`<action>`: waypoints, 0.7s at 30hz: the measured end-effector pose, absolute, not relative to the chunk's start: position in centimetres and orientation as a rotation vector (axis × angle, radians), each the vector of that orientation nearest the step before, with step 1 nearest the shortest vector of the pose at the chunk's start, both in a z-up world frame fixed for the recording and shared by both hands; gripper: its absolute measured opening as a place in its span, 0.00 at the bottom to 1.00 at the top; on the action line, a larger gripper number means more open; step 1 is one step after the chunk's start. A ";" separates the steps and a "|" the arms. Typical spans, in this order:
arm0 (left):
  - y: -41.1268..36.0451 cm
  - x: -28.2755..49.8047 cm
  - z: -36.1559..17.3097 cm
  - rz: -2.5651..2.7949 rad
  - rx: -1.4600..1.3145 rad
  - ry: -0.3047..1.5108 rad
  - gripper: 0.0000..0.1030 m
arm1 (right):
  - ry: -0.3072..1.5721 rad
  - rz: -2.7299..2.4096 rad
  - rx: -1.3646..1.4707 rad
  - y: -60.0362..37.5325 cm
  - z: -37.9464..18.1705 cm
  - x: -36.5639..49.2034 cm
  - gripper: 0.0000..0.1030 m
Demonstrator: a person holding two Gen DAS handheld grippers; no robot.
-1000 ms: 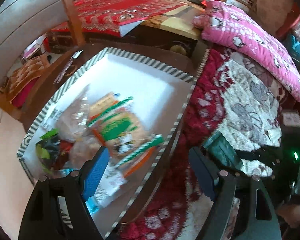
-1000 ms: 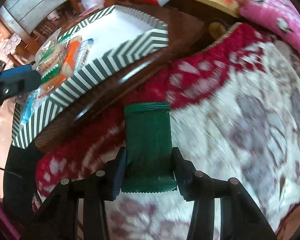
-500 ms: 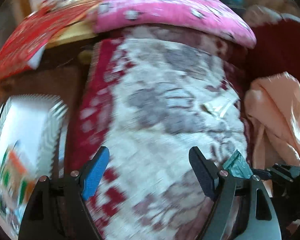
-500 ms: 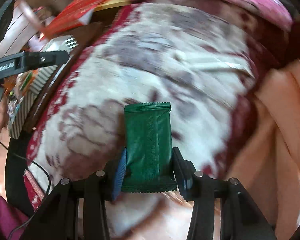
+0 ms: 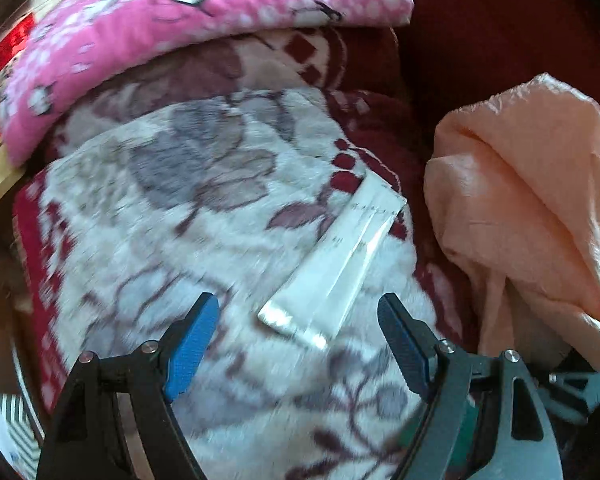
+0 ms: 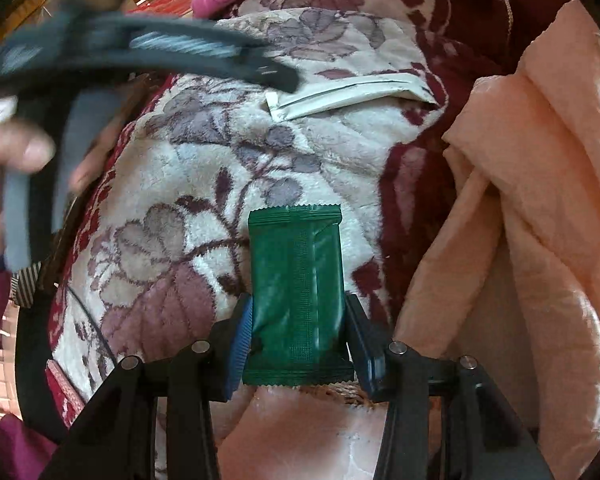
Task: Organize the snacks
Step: 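Grasp the white stick sachet with the left gripper while the right grasps the dark green packet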
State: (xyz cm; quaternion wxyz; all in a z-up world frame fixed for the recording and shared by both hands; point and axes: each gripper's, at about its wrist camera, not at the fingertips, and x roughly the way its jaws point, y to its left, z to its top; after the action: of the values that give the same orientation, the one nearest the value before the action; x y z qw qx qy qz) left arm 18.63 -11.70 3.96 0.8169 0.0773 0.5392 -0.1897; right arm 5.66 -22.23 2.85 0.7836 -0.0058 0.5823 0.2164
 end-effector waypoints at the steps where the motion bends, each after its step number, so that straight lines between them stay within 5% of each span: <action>1: -12.3 19.1 3.5 -0.423 0.172 1.157 0.79 | 1.259 0.472 -0.013 -22.1 2.7 5.6 0.47; 7: -14.7 20.4 2.0 -0.470 0.222 1.180 0.79 | 1.277 0.484 -0.015 -21.7 2.0 5.5 0.50; 11: -15.8 21.5 1.5 -0.482 0.245 1.188 0.79 | 1.252 0.469 -0.037 -21.5 2.1 5.9 0.65; 14: -16.2 22.2 0.9 -0.476 0.244 1.202 0.79 | 1.254 0.468 -0.026 -21.5 1.8 6.3 0.65; 15: -16.3 22.2 0.7 -0.479 0.246 1.202 0.75 | 1.258 0.472 -0.027 -21.4 1.6 6.3 0.65; 16: -16.4 22.1 0.5 -0.479 0.256 1.196 0.56 | 1.265 0.474 -0.031 -21.3 1.3 6.2 0.59; 17: -16.4 21.9 0.4 -0.476 0.268 1.197 0.47 | 1.268 0.472 -0.036 -21.2 1.1 6.3 0.48; 21: -15.4 21.1 0.8 -0.458 0.246 1.185 0.22 | 1.263 0.475 -0.033 -21.5 0.9 6.3 0.46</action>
State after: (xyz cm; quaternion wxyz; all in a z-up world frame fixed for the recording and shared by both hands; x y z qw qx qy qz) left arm 21.12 -15.39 0.82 0.7980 0.1145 0.5518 -0.2135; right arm 6.32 -21.49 0.88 0.7806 -0.0154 0.5848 0.2201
